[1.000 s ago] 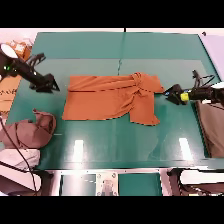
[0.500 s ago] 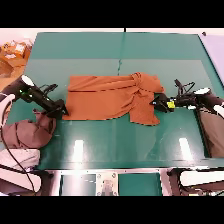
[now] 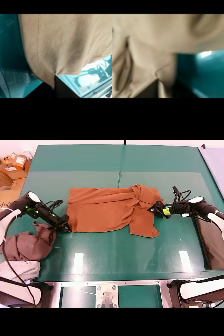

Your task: Fold the shirts.

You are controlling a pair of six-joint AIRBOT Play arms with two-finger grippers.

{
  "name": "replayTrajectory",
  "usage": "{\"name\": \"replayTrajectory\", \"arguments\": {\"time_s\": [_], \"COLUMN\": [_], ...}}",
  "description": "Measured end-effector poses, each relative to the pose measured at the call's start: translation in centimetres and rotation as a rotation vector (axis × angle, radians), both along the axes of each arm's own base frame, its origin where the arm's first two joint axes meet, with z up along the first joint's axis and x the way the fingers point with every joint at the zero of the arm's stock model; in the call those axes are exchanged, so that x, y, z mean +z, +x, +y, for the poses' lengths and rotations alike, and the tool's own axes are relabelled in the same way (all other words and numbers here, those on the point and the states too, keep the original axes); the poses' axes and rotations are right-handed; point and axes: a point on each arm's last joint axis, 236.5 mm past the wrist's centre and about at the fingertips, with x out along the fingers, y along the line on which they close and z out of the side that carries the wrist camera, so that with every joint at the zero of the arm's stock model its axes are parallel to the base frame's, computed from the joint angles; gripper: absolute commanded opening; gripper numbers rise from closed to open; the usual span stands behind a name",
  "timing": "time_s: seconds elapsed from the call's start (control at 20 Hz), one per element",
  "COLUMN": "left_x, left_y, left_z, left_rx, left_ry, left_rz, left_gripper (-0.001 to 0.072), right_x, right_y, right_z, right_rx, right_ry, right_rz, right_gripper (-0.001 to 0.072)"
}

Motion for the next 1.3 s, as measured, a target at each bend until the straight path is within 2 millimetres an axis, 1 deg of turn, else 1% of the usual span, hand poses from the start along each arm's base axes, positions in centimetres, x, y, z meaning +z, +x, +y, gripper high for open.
{"name": "replayTrajectory", "arguments": {"time_s": [0.05,0.15,0.2,0.25,0.3,0.35,0.4,0.45,0.5,0.55,0.6,0.65,0.7,0.75,0.8,0.9,0.95,1.0,1.05,1.1,1.15,1.2,1.25,1.3], "left_x": [0.1,0.5,0.9,1.5,2.7,5.5,8.9,12.5,16.2,21.4,26.2,31.4,36.8,42.2,46.6,55.4,58.5,61.1,63.3,64.9,66.0,66.7,67.0,67.0], "left_y": [0.0,0.5,1.4,4.1,6.2,7.4,9.1,10.7,11.8,13.0,13.4,13.2,12.8,11.4,9.7,5.0,2.5,0.2,-1.9,-3.5,-4.8,-5.7,-6.0,-6.0], "left_z": [0.0,0.2,0.5,1.5,2.0,1.9,1.3,1.3,1.7,1.5,0.9,0.6,0.4,-0.1,-0.5,-1.0,-1.4,-1.6,-1.6,-1.6,-1.6,-1.5,-1.3,-1.2], "left_rx": [-0.002,-0.019,-0.023,-0.009,0.003,-0.005,0.004,0.006,0.005,0.018,0.025,0.03,0.043,0.045,0.041,0.045,0.041,0.041,0.047,0.055,0.058,0.059,0.064,0.066], "left_ry": [0.0,0.009,0.025,0.071,0.094,0.086,0.063,0.066,0.081,0.078,0.064,0.058,0.05,0.037,0.03,0.031,0.027,0.024,0.033,0.041,0.047,0.054,0.067,0.074], "left_rz": [-0.001,-0.012,-0.043,-0.145,-0.222,-0.279,-0.369,-0.469,-0.567,-0.705,-0.827,-0.956,-1.098,-1.237,-1.353,-1.601,-1.694,-1.775,-1.85,-1.909,-1.948,-1.974,-1.99,-1.991], "left_gripper": [0.0028,0.0028,0.0027,0.0028,0.0027,0.0027,0.0027,0.0028,0.0028,0.0028,0.0027,0.0028,0.0028,0.0028,0.0028,0.0028,0.0028,0.0028,0.0028,0.0028,0.0028,0.0028,0.0028,0.0028], "right_x": [0.1,1.1,1.9,3.2,5.2,7.6,10.9,14.5,18.7,22.7,27.5,31.7,36.3,40.4,44.7,51.9,55.3,58.2,60.6,62.9,64.5,65.7,66.4,66.8], "right_y": [0.2,0.7,0.9,1.4,2.2,2.8,3.6,4.1,4.4,4.3,3.9,3.1,2.0,0.6,-1.2,-5.4,-7.6,-9.7,-11.7,-13.6,-15.1,-16.3,-17.1,-17.3], "right_z": [0.3,1.2,1.5,1.6,1.5,1.2,0.6,-0.1,-0.9,-1.5,-2.2,-2.6,-3.0,-3.2,-3.1,-2.6,-2.3,-2.1,-1.8,-1.7,-1.7,-1.6,-1.5,-1.7], "right_rx": [0.001,0.022,0.036,0.048,0.052,0.059,0.059,0.055,0.049,0.047,0.036,0.032,0.021,0.011,0.005,-0.011,-0.032,-0.058,-0.085,-0.119,-0.148,-0.171,-0.185,-0.199], "right_ry": [0.009,0.037,0.046,0.049,0.054,0.052,0.049,0.042,0.031,0.016,-0.003,-0.027,-0.057,-0.087,-0.122,-0.191,-0.231,-0.265,-0.298,-0.333,-0.361,-0.382,-0.398,-0.406], "right_rz": [-0.003,-0.018,-0.032,-0.06,-0.105,-0.154,-0.216,-0.286,-0.362,-0.436,-0.524,-0.604,-0.695,-0.778,-0.87,-1.036,-1.124,-1.206,-1.28,-1.351,-1.405,-1.447,-1.472,-1.485], "right_gripper": [0.0025,0.0025,0.0025,0.0025,0.0025,0.0025,0.0025,0.0025,0.0025,0.0025,0.0025,0.0025,0.0025,0.0025,0.0025,0.0025,0.0025,0.0025,0.0025,0.0025,0.0025,0.0025,0.0025,0.0025]}}
